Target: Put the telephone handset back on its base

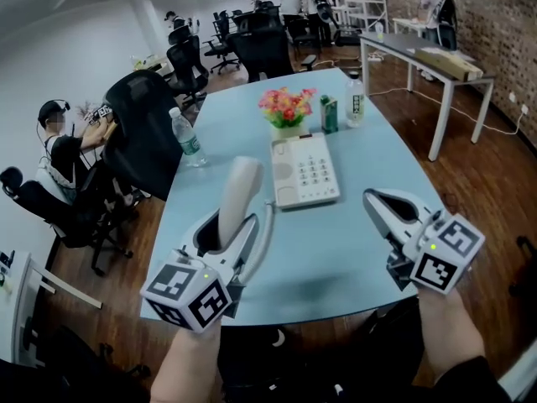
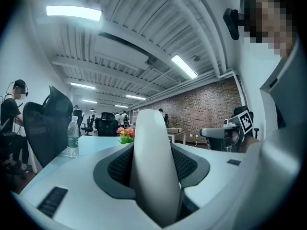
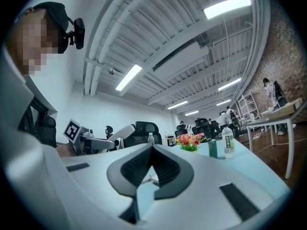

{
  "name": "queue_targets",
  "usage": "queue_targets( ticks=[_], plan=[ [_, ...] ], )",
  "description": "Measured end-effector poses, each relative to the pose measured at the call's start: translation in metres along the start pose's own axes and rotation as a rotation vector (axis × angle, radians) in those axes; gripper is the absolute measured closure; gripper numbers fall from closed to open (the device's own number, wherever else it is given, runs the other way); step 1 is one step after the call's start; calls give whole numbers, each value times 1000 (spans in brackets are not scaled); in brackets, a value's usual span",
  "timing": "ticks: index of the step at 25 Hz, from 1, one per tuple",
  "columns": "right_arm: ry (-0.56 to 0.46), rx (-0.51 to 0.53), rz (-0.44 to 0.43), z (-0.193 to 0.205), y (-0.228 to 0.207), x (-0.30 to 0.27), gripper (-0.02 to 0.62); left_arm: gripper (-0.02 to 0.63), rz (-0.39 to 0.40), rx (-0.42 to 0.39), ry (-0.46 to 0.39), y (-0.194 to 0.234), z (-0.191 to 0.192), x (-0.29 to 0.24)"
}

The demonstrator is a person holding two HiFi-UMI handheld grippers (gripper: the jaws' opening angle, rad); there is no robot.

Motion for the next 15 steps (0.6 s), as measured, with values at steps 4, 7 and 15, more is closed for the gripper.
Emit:
queue_targets(
  ticks=[4, 7, 15],
  plan=[
    [-25, -1, 8, -6, -17, -20, 578, 393, -32, 27, -5, 14, -5, -22],
    [-42, -9, 4, -11, -33, -40, 578, 393, -62, 21, 13, 22, -8, -47],
    [-23, 31, -21, -16, -54, -116, 578, 393, -173, 22, 91, 48, -7, -123]
  ],
)
Point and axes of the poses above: the fingertips, and each gripper's own axes: x backward along the fingers, y to its left, z out of its underside, the point moved 5 cm from there along x, backward along the fingers, and after that the axes turned 13 degrees about x, right-handed, at the moved point
